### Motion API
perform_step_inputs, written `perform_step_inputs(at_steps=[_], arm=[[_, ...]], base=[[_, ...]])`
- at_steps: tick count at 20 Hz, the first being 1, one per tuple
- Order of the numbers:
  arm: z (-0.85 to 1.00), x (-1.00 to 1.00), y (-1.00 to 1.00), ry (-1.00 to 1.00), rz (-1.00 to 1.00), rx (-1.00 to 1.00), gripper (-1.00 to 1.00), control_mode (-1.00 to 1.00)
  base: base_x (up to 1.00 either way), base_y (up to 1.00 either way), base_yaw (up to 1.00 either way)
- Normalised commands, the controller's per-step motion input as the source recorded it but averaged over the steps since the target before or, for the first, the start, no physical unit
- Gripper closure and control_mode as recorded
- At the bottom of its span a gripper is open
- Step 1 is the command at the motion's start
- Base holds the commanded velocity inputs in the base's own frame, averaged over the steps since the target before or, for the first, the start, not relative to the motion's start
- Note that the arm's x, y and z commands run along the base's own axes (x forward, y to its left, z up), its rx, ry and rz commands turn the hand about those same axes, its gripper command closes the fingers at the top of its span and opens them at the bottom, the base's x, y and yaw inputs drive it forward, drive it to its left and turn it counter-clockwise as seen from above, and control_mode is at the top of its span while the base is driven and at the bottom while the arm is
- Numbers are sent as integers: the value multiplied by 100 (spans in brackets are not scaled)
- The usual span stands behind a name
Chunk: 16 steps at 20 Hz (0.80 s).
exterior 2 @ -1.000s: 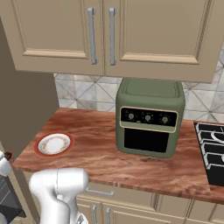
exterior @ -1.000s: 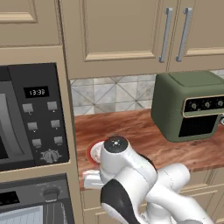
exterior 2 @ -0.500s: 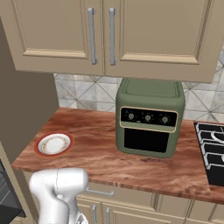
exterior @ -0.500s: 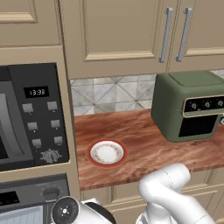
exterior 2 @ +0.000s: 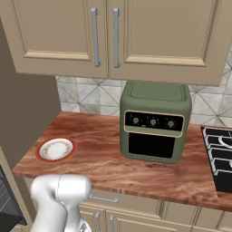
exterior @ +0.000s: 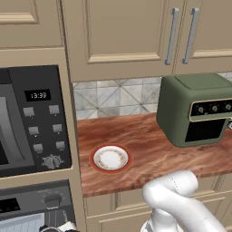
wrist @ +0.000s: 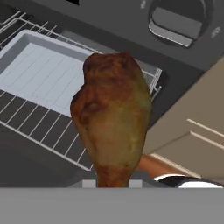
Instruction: Place the chicken drumstick on the rack of the oven.
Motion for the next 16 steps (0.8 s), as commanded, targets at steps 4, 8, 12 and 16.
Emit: perform_step_inputs(at_steps=[4,8,12,16], arm=[[-23,16,100,0,7,-6,100,-100],[-49,24,91,0,-1,0,100,-100],[-49,25,32,-16,-17,0,100,-100],[-33,25,1,-9,-19,1,100,-100]], base=[[0,0,0],[0,0,0],[0,0,0],[0,0,0]])
